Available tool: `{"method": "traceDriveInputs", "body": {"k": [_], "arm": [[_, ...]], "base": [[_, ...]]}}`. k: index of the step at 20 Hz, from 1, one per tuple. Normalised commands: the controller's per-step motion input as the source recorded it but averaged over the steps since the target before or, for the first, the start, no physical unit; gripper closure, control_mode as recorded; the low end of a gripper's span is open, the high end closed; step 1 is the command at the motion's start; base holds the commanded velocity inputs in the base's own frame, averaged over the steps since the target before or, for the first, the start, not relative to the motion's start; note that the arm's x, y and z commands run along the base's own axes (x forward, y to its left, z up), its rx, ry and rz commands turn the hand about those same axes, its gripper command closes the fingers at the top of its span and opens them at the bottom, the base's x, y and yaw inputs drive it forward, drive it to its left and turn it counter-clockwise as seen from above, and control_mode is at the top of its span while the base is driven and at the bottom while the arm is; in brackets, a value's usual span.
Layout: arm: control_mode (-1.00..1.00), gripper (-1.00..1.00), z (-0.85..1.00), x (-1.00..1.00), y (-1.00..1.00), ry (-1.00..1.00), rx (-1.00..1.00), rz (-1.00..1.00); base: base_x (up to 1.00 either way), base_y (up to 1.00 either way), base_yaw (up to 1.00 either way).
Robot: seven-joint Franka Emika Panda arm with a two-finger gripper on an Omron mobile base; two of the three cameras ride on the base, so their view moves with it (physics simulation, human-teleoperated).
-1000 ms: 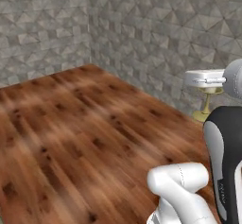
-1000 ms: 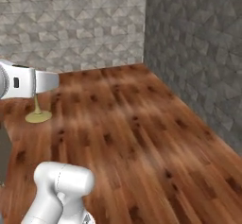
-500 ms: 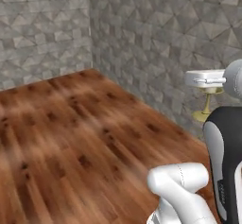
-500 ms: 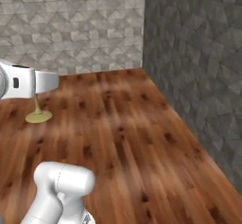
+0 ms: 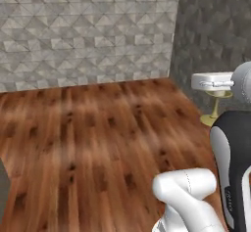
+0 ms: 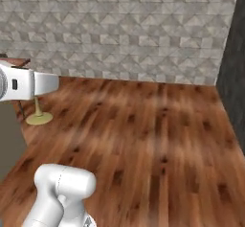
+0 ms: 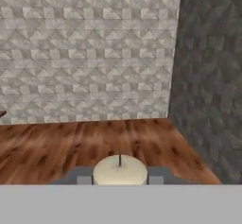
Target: Get the candle and the beer from the cabinet and move them to the dining counter.
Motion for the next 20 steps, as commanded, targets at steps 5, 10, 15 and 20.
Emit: {"method": "traceDriveInputs", "body": {"k": [5, 10, 15, 20], "arm": [[1.00, 1.00, 0.00, 0.00, 0.00, 0.00, 0.00, 0.00], [1.00, 1.00, 0.00, 0.00, 0.00, 0.00, 0.00, 0.00], [1.00, 1.00, 0.00, 0.00, 0.00, 0.00, 0.00, 0.00], [1.00, 1.00, 0.00, 0.00, 0.00, 0.00, 0.00, 0.00]], "base": [[1.00, -0.12, 0.75], [1.00, -0.93, 0.30], [1.00, -1.00, 0.13], [1.00, -1.00, 0.16]]}}
